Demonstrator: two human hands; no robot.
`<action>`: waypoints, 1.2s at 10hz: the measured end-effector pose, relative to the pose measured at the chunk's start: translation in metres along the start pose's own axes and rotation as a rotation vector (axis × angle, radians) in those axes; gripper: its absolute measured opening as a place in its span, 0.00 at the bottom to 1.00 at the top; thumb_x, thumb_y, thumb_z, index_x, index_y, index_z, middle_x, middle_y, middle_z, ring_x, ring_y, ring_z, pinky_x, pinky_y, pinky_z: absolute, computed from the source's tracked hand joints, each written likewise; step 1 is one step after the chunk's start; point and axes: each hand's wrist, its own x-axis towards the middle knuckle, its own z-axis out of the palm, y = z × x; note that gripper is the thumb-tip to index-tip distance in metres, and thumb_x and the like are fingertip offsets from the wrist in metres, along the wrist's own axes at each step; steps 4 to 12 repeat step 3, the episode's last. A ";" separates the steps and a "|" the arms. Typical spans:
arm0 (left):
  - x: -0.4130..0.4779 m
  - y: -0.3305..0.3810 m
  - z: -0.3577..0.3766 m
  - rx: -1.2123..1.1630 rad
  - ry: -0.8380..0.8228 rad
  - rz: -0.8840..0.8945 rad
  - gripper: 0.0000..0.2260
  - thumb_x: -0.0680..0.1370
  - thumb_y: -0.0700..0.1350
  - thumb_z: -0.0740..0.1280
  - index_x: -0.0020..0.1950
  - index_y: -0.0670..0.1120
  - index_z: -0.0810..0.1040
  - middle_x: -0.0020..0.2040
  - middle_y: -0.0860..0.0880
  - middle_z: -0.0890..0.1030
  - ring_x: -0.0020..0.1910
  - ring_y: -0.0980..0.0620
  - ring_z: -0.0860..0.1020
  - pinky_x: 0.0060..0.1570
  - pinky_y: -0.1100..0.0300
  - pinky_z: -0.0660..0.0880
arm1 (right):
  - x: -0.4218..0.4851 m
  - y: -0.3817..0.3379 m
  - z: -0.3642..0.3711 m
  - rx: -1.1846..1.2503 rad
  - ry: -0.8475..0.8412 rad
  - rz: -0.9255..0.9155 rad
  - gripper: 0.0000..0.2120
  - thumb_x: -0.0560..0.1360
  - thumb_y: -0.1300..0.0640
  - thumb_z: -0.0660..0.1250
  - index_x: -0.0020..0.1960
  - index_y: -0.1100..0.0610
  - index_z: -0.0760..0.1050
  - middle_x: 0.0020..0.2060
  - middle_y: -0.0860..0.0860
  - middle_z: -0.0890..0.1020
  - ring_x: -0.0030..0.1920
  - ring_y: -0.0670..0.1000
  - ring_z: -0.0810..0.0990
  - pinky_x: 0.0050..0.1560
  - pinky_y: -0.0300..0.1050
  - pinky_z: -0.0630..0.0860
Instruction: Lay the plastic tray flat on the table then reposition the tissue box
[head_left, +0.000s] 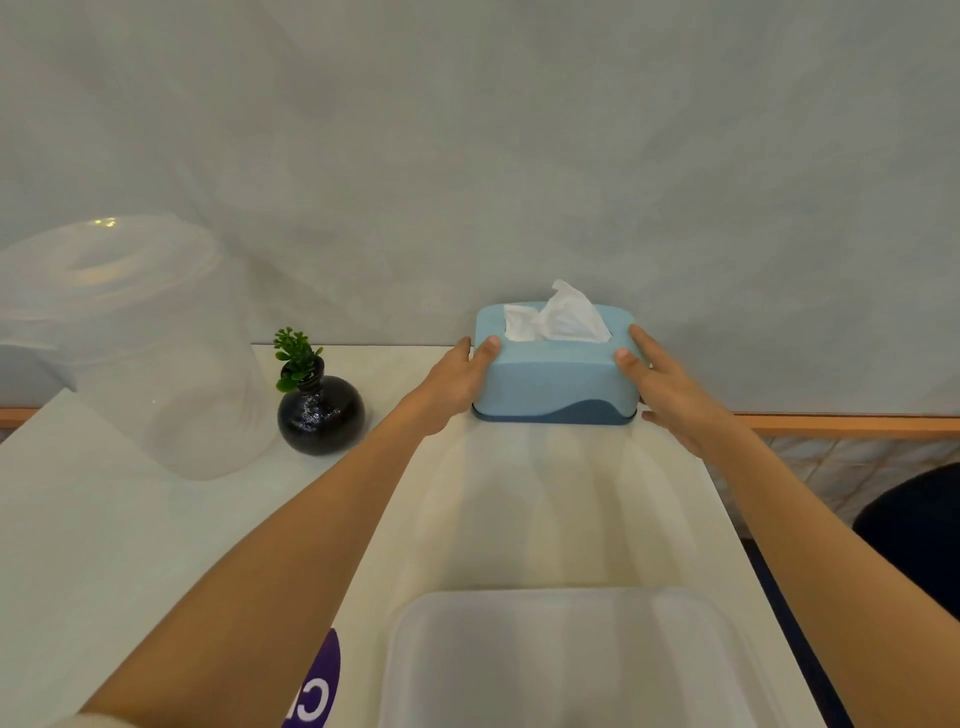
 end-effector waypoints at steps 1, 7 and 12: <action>-0.013 0.003 -0.004 0.077 0.015 -0.030 0.35 0.77 0.64 0.56 0.78 0.47 0.53 0.77 0.48 0.62 0.73 0.45 0.64 0.71 0.46 0.65 | -0.010 -0.007 -0.003 -0.143 -0.016 0.010 0.28 0.82 0.44 0.50 0.78 0.48 0.45 0.78 0.50 0.55 0.75 0.56 0.58 0.72 0.54 0.61; -0.052 0.017 -0.010 0.204 0.213 0.089 0.25 0.80 0.49 0.61 0.76 0.44 0.61 0.71 0.42 0.71 0.69 0.44 0.70 0.59 0.57 0.68 | -0.041 -0.030 0.002 -0.320 0.116 -0.096 0.27 0.82 0.49 0.54 0.77 0.57 0.53 0.73 0.58 0.66 0.70 0.60 0.67 0.65 0.51 0.67; -0.052 0.017 -0.010 0.204 0.213 0.089 0.25 0.80 0.49 0.61 0.76 0.44 0.61 0.71 0.42 0.71 0.69 0.44 0.70 0.59 0.57 0.68 | -0.041 -0.030 0.002 -0.320 0.116 -0.096 0.27 0.82 0.49 0.54 0.77 0.57 0.53 0.73 0.58 0.66 0.70 0.60 0.67 0.65 0.51 0.67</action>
